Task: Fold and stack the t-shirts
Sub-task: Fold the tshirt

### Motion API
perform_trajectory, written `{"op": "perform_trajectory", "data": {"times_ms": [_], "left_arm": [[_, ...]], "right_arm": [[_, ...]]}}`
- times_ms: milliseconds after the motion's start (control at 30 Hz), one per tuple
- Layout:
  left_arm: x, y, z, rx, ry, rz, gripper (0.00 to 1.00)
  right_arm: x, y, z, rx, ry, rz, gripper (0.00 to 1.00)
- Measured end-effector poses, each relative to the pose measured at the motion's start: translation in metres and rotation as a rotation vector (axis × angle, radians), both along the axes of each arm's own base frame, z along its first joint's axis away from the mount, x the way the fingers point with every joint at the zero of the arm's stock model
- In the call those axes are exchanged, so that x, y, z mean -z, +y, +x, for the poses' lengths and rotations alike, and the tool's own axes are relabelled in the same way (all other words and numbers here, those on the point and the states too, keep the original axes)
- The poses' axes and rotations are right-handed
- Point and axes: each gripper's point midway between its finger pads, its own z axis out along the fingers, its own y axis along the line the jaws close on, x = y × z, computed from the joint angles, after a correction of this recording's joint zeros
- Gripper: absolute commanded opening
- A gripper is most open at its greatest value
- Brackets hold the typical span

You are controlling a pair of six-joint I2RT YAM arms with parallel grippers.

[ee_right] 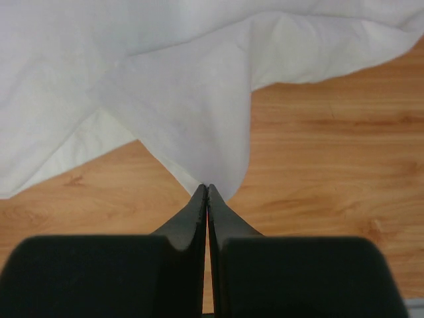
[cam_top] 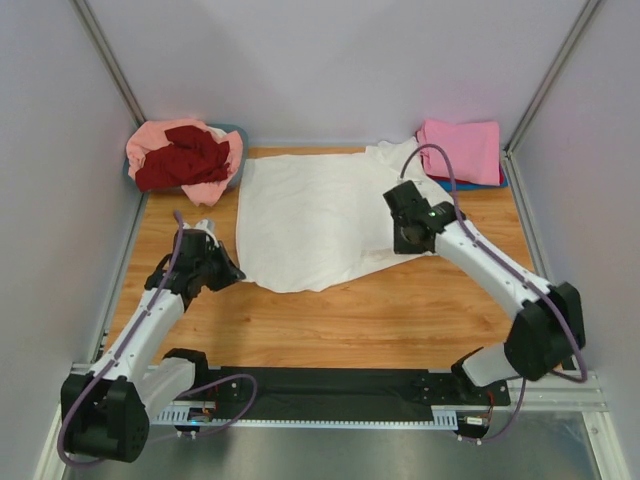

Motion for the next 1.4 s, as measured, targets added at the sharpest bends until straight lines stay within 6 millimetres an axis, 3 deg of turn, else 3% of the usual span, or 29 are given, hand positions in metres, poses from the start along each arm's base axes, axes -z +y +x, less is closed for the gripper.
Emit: {"op": "perform_trajectory", "data": {"times_ms": [133,367,467,600,700,800,1000,1167,1267,1400], "left_arm": [[-0.009,0.002,-0.008,-0.004,-0.007,0.006,0.0],[-0.016,0.008,-0.026,-0.018,0.0,0.018,0.0],[-0.021,0.011,-0.032,-0.03,0.018,0.025,0.0],[-0.045,0.018,-0.034,-0.058,-0.013,0.035,0.0],[-0.063,0.018,-0.039,-0.061,-0.053,0.023,0.0],[-0.07,0.017,-0.05,-0.056,-0.053,0.013,0.0],[-0.067,0.016,-0.071,-0.032,0.011,0.01,0.0],[-0.068,0.016,-0.077,0.005,0.051,0.034,0.0],[-0.07,0.017,-0.071,0.029,0.073,0.059,0.0],[-0.064,0.017,-0.053,0.061,0.137,0.09,0.0]], "right_arm": [[-0.019,-0.029,-0.043,0.053,-0.077,0.039,0.0],[-0.021,-0.07,-0.112,0.187,-0.152,0.102,0.0],[-0.043,-0.079,-0.124,0.268,-0.259,0.189,0.0],[-0.067,-0.096,-0.141,0.377,-0.38,0.302,0.0],[-0.075,-0.106,-0.155,0.43,-0.427,0.371,0.0],[-0.075,-0.112,-0.166,0.463,-0.436,0.406,0.01],[-0.074,-0.117,-0.176,0.479,-0.42,0.418,0.0],[-0.091,-0.113,-0.175,0.438,-0.433,0.43,0.0],[-0.101,-0.103,-0.165,0.364,-0.434,0.415,0.0],[-0.11,-0.082,-0.137,0.237,-0.405,0.333,0.0]]}}
